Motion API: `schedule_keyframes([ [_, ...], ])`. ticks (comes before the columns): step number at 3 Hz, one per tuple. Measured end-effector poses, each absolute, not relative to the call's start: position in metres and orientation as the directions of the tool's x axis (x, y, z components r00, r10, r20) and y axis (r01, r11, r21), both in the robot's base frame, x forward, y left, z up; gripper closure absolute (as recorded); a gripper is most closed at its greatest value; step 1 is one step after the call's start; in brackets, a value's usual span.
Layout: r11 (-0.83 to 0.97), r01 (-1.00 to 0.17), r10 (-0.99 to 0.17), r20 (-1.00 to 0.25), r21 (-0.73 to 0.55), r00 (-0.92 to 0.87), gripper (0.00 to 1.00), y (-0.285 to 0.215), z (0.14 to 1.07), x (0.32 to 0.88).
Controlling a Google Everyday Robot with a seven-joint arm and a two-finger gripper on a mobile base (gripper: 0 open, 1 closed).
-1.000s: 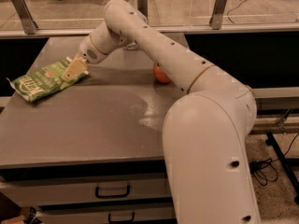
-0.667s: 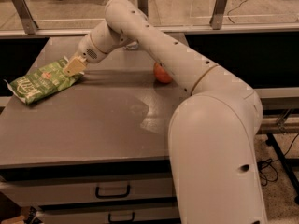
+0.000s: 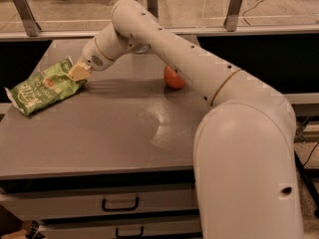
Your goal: Pick green jalapeno chip bag
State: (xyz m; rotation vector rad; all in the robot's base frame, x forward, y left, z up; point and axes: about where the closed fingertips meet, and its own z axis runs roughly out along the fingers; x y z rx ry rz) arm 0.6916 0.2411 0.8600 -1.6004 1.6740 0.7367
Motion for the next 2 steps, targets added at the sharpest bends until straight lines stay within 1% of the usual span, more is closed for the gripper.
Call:
schedule_keyframes([
  [1,0.096,-0.986,-0.572,-0.818,-0.137,0.058,1.00,0.223,0.901,0.689],
  [2,0.130,-0.964,-0.535,-0.835,-0.230,0.127,1.00,0.186,0.957,0.683],
])
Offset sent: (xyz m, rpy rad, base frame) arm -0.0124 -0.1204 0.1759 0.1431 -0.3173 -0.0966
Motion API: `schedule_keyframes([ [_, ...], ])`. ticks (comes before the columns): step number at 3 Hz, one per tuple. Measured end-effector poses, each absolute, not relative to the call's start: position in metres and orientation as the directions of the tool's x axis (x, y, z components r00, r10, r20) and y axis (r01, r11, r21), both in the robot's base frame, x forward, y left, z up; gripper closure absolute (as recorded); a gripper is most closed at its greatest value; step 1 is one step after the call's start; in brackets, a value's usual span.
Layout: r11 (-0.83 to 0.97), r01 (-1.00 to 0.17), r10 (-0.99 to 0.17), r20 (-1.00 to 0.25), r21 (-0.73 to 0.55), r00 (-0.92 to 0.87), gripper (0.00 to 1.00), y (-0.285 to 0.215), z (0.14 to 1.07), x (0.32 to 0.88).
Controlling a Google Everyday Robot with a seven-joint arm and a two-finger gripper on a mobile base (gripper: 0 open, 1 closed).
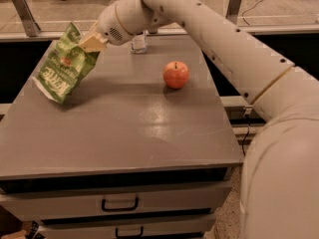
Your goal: Pick green jalapeno chip bag
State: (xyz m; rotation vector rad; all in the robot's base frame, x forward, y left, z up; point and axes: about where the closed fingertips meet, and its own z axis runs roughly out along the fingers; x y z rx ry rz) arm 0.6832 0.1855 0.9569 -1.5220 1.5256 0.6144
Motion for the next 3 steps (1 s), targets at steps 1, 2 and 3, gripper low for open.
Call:
schedule_keyframes([
  [1,0.158,-0.935,-0.507,-0.838,-0.318,0.200,1.00,0.146,1.010,0.669],
  [2,0.159,-0.902,-0.472,-0.833,-0.402,0.288,1.00,0.120,1.063,0.648],
  [3,0.159,-0.902,-0.472,-0.833,-0.402,0.288,1.00,0.120,1.063,0.648],
])
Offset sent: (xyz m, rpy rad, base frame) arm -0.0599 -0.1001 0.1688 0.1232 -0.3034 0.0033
